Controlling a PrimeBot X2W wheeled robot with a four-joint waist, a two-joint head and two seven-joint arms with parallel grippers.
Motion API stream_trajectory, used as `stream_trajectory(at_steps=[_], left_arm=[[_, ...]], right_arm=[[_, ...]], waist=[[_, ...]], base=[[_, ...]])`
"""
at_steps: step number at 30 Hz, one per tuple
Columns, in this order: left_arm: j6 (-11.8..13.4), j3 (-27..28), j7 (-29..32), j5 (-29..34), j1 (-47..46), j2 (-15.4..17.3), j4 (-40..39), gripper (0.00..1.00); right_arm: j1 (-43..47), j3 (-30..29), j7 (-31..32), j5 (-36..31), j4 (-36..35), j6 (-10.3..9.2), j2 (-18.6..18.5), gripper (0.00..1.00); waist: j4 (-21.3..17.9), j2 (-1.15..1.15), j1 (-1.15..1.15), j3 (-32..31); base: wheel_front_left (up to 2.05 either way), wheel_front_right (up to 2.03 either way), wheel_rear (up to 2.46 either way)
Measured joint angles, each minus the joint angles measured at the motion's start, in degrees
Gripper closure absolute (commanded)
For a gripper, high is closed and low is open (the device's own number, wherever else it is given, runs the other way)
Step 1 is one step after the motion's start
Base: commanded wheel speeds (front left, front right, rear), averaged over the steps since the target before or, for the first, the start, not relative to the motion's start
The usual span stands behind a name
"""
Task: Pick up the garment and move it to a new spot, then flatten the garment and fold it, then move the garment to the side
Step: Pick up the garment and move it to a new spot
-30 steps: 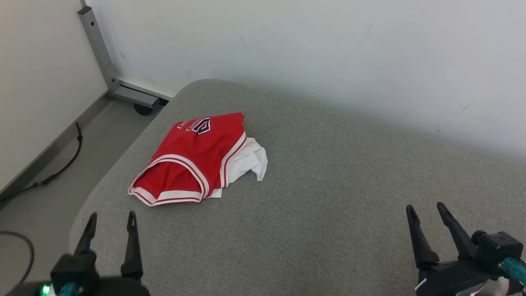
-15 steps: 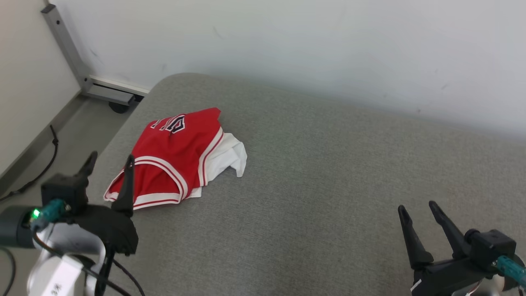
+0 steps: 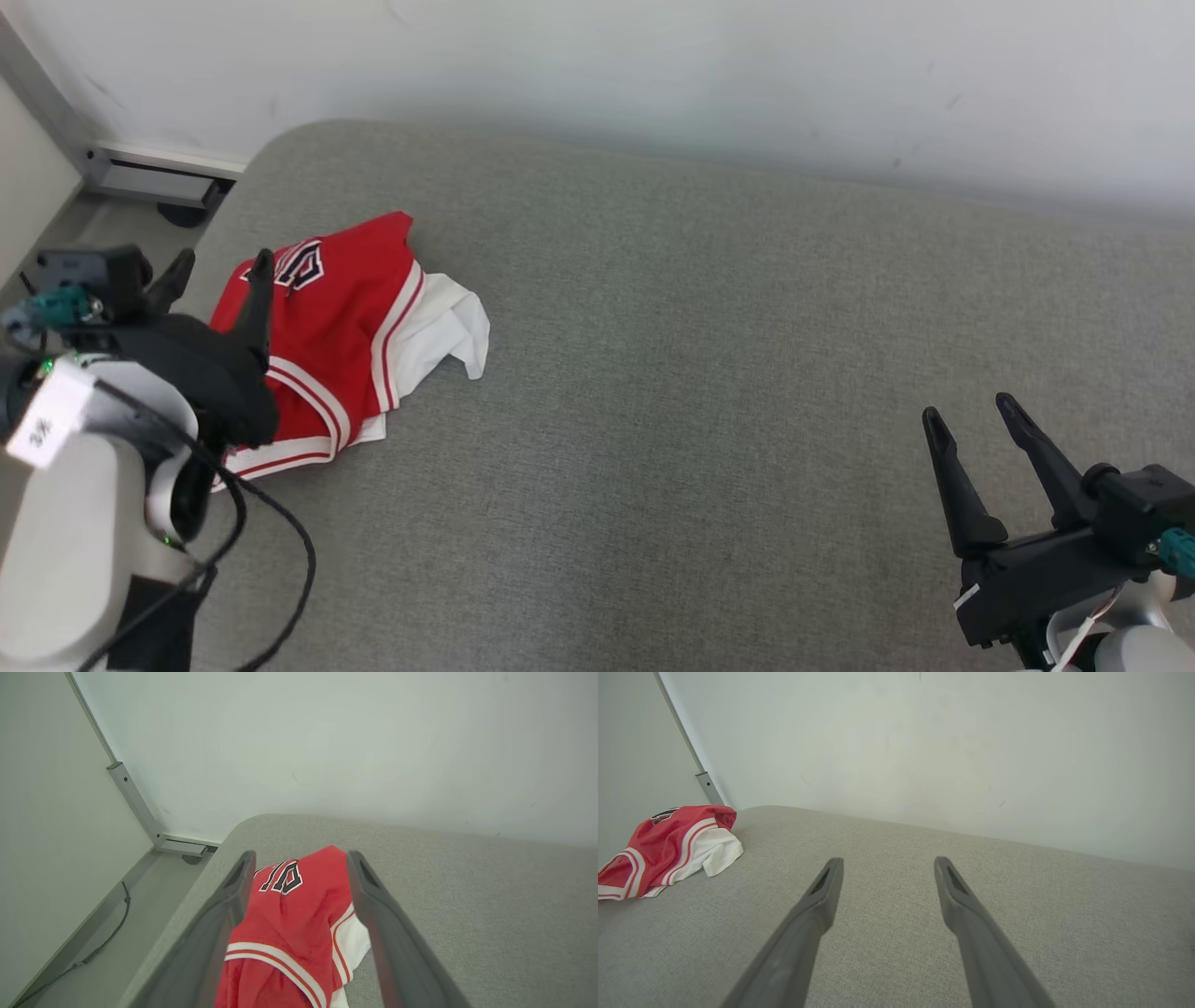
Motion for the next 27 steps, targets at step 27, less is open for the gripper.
stream_trajectory(at_steps=[27], left_arm=[[-1.01,-0.36,13.24,-4.72,-13.50,6.09,27.10,0.00]], right_arm=[[-6.87,0.45,3.53,-1.91,-3.42,1.00,-2.69,0.00]], waist=[[-7.56,0.00,0.00,8.55]], base=[[0.00,0.00,0.00]])
